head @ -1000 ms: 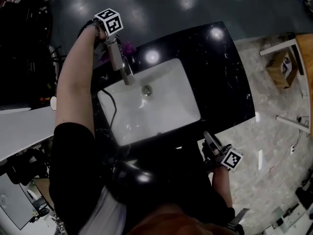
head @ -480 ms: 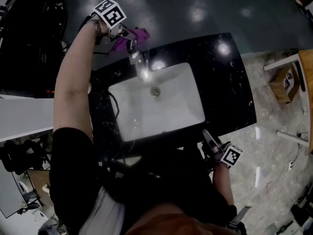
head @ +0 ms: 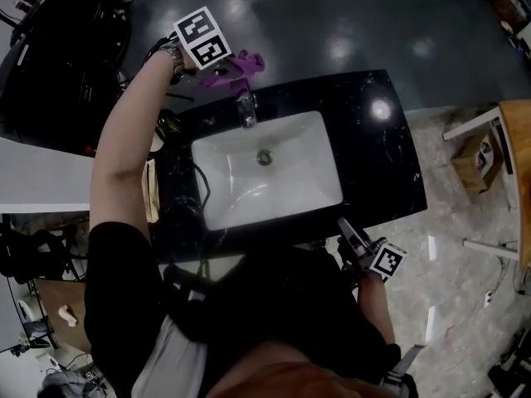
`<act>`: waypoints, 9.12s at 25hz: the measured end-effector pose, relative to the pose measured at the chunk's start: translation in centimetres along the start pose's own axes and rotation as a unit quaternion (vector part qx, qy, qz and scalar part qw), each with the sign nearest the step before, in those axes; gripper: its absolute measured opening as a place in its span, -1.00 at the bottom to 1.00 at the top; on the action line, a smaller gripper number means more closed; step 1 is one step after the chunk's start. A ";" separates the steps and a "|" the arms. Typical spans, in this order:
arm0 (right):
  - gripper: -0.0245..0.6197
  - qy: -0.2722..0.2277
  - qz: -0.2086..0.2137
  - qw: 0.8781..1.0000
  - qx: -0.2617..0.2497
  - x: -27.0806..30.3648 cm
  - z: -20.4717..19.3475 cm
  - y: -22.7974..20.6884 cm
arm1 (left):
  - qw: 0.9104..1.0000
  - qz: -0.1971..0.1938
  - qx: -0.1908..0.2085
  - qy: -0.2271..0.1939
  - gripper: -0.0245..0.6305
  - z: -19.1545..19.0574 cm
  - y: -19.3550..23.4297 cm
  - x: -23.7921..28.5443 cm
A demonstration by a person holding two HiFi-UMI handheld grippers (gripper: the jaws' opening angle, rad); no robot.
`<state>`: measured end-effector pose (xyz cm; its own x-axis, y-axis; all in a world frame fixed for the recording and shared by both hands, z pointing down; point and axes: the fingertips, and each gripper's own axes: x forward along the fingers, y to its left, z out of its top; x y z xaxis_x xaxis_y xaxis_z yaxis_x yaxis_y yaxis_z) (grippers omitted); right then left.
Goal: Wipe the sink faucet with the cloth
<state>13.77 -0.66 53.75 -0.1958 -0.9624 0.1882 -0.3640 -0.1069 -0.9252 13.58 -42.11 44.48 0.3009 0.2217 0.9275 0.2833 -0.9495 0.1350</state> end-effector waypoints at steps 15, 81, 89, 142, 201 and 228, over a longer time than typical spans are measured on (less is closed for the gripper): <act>-0.89 0.031 0.038 0.999 -0.020 -0.5 1.2 0.6 | 0.998 0.010 0.057 -0.004 -0.56 -2.5 -11.3 1.9; -0.89 0.049 -0.002 0.999 0.005 -2.0 1.8 -2.0 | 0.260 -0.199 -0.574 -0.750 -0.57 -10.2 -2.2 10.9; -0.89 0.072 0.038 0.997 -0.010 -1.3 3.0 -1.5 | 0.275 -0.205 -0.567 -0.749 -0.57 -11.7 -5.9 10.1; -0.60 0.064 -0.111 0.961 -0.243 -14.5 -2.1 -1.4 | 0.702 -0.202 -0.434 -0.528 -0.93 -13.6 -57.0 11.4; -0.89 0.190 0.114 0.915 -0.337 -15.9 -14.3 9.4 | 0.783 -0.055 -0.333 -0.523 -0.93 -5.9 -59.5 10.5; -0.89 0.204 0.121 0.906 -0.351 -16.7 -15.4 9.6 | 0.782 -0.058 -0.342 -0.518 -0.93 -6.1 -60.5 11.0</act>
<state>-0.49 18.20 46.83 -0.6156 -0.7486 0.2461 -0.7266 0.4183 -0.5450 -5.84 16.42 48.62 0.9859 0.0389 0.1630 -0.0840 -0.7273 0.6812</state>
